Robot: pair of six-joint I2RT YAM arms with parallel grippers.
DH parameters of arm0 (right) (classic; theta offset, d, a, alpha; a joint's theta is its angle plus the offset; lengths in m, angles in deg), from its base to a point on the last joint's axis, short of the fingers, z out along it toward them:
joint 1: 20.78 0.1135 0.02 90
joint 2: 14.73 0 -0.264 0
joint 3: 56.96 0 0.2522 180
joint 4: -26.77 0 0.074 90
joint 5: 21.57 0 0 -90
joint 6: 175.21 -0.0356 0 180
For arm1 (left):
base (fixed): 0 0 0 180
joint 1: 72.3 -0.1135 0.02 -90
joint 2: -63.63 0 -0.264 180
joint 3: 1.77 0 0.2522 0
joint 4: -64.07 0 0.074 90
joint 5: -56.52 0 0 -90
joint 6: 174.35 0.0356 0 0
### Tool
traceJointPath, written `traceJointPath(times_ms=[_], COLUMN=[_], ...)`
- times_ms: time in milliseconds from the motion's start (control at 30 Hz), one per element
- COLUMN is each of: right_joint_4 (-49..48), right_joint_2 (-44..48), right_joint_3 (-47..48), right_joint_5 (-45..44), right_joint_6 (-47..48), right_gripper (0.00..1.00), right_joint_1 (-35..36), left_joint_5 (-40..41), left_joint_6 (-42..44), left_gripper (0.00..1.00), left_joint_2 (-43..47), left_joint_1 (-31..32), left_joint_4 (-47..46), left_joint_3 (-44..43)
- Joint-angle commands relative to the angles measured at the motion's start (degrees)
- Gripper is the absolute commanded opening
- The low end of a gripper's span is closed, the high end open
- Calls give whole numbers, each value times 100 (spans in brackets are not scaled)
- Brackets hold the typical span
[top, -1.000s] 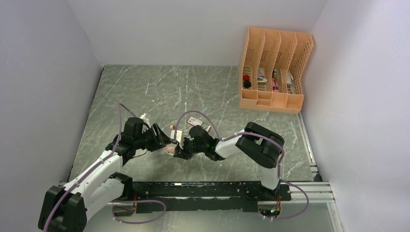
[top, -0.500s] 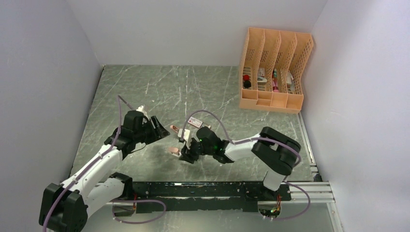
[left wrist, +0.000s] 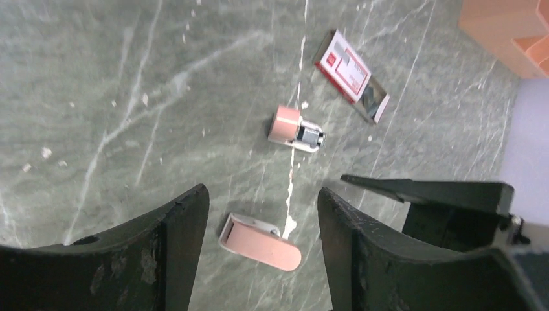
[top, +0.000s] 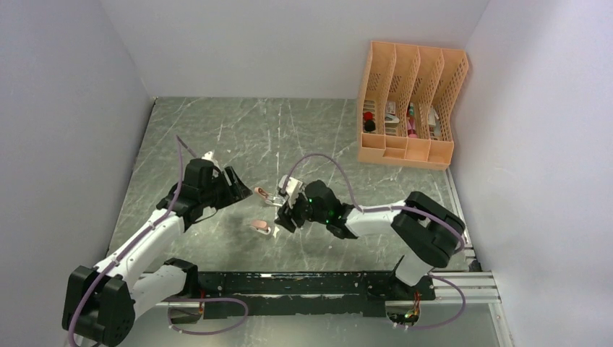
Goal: Load the staples into the stapler
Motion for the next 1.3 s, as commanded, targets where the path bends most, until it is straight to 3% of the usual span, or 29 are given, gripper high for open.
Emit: traceJointPath(times_ms=[0,367,567,800,1267], right_joint_4=[227,622,412,102,-859], right_joint_2=[-461,-1090,-281,330,-1121], right_joint_3=[552,1303,693,-91,123], right_joint_5=[261,838,1037,519,85], right_joint_6=[713,1311,615,151,327], right_gripper=[61,59,58,58,56], right_joint_1=[-517,-855,-728,113,632], left_joint_5=[-109,-526,-525,-446,-347], left_joint_6=[199,394,324,250,456], left_gripper=[68,68,67,68,68], left_joint_2=[-164,-648,-494,-204,42], left_joint_1=[-323,-635,-641,-659,-694], left_joint_4=[-292,-431,-394,-260,98], left_joint_3=[-320,-629,-379,-139,-287])
